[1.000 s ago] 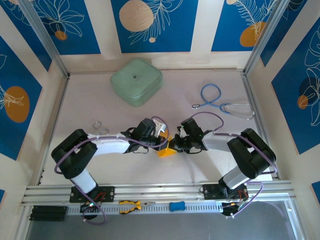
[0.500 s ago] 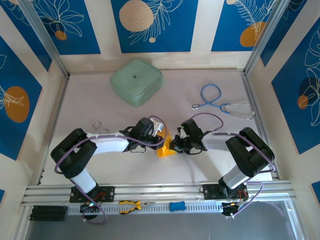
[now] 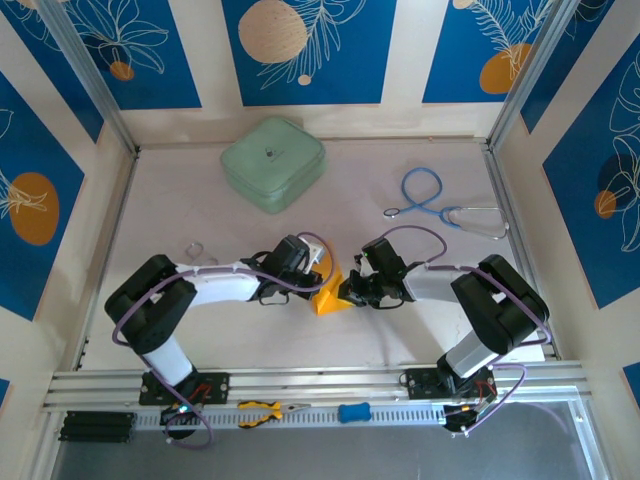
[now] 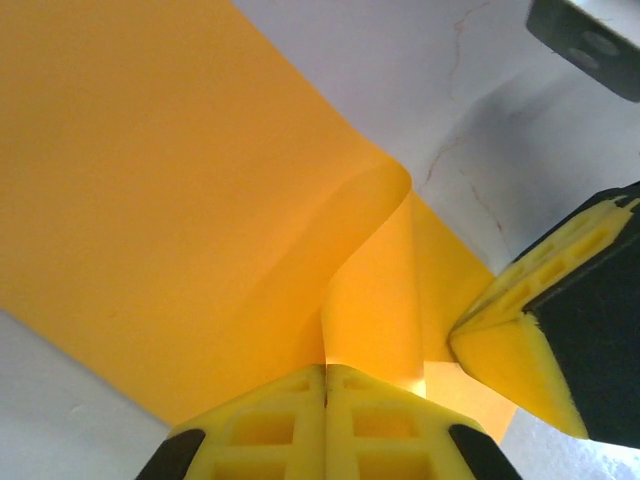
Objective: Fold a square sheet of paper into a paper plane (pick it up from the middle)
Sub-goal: Fold the triangle a second time at the center of the table.
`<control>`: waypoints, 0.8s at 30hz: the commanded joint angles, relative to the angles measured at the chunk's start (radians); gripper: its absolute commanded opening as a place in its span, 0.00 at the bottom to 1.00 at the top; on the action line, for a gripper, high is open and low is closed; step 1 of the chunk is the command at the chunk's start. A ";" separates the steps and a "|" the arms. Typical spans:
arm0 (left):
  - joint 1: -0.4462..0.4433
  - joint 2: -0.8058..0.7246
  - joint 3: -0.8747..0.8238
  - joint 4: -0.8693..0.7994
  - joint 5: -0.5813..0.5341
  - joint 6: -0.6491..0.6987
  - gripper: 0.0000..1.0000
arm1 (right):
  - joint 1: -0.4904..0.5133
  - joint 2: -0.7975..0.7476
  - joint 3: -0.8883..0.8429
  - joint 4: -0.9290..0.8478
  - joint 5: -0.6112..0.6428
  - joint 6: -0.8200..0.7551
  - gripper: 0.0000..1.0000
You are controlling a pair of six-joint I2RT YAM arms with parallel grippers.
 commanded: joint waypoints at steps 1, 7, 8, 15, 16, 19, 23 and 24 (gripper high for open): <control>0.010 0.020 0.021 -0.031 -0.029 0.021 0.00 | 0.005 0.002 -0.017 -0.101 0.025 -0.018 0.09; 0.010 0.020 0.016 -0.034 -0.044 0.023 0.00 | 0.008 0.002 -0.016 -0.103 0.027 -0.018 0.09; 0.010 0.021 0.014 -0.032 -0.044 0.023 0.00 | 0.008 0.001 -0.016 -0.104 0.027 -0.019 0.09; 0.010 0.022 0.007 -0.030 -0.052 0.023 0.00 | 0.010 -0.001 -0.011 -0.111 0.029 -0.021 0.09; 0.010 0.022 0.008 -0.028 -0.052 0.023 0.00 | 0.010 -0.001 -0.011 -0.111 0.029 -0.021 0.09; 0.010 0.024 0.009 -0.027 -0.056 0.022 0.00 | 0.010 -0.001 -0.011 -0.113 0.029 -0.023 0.09; 0.009 0.026 0.012 -0.031 -0.058 0.021 0.00 | 0.010 -0.002 -0.011 -0.113 0.029 -0.024 0.09; 0.010 0.025 0.012 -0.030 -0.058 0.022 0.00 | 0.011 -0.001 -0.011 -0.113 0.029 -0.023 0.09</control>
